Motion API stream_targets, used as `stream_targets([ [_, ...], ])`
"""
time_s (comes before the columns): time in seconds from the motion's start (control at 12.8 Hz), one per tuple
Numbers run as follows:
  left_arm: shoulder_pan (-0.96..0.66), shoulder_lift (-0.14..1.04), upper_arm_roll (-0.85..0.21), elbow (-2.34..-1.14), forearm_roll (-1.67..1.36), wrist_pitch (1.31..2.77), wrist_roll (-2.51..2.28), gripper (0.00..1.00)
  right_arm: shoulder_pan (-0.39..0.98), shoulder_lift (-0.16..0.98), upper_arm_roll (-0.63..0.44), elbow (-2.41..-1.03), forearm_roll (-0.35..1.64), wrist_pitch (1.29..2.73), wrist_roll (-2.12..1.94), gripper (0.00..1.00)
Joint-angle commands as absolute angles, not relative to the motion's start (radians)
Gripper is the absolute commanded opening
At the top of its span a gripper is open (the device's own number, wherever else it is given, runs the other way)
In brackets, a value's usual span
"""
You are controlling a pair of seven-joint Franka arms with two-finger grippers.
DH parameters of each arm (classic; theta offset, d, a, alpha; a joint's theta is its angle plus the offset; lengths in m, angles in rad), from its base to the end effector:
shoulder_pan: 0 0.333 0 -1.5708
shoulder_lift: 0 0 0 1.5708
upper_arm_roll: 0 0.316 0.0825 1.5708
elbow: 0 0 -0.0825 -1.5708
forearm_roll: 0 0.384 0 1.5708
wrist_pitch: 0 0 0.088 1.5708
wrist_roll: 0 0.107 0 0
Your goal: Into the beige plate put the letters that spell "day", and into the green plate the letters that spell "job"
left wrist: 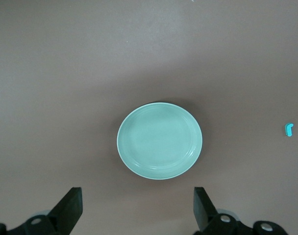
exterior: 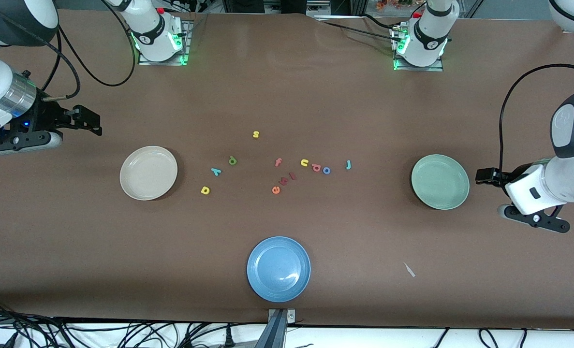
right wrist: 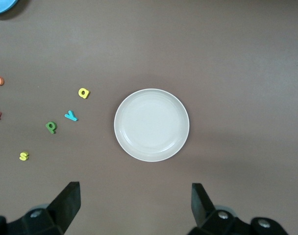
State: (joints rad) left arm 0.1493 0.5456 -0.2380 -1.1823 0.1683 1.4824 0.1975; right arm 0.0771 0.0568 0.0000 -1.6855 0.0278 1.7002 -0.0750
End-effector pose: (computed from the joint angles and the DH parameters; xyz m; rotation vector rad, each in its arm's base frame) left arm 0.6856 -0.0024 0.4634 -3.0619 0.4186 0.3634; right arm 0.5743 0.0470 0.5490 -3.1049 -0.2301 0.0656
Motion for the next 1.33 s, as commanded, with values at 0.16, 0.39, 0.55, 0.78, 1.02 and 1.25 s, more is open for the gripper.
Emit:
stream_targets([
  [0.16,0.149,0.54,-0.235,-1.193,0.163,1.486,0.187,0.99,0.072,0.058,0.003,-1.669,0.074,1.692,-0.06,1.0],
  [0.39,0.147,0.541,-0.235,-1.193,0.163,1.486,0.187,0.99,0.074,0.058,0.003,-1.667,0.074,1.693,-0.06,1.0],
  [0.55,0.147,0.545,-0.235,-1.193,0.163,1.486,0.187,0.99,0.074,0.057,0.003,-1.667,0.072,1.692,-0.06,1.0],
  [0.78,0.146,0.543,-0.235,-1.193,0.163,1.486,0.184,0.99,0.074,0.058,0.003,-1.667,0.068,1.692,-0.061,1.0],
  [1.02,0.144,0.545,-0.233,-1.19,0.166,1.486,0.181,0.99,0.072,0.06,0.003,-1.667,0.066,1.695,-0.061,1.0],
  [1.25,0.153,0.546,-0.233,-1.192,0.167,1.512,0.184,0.99,0.071,0.061,0.003,-1.667,0.063,1.695,-0.061,1.0],
])
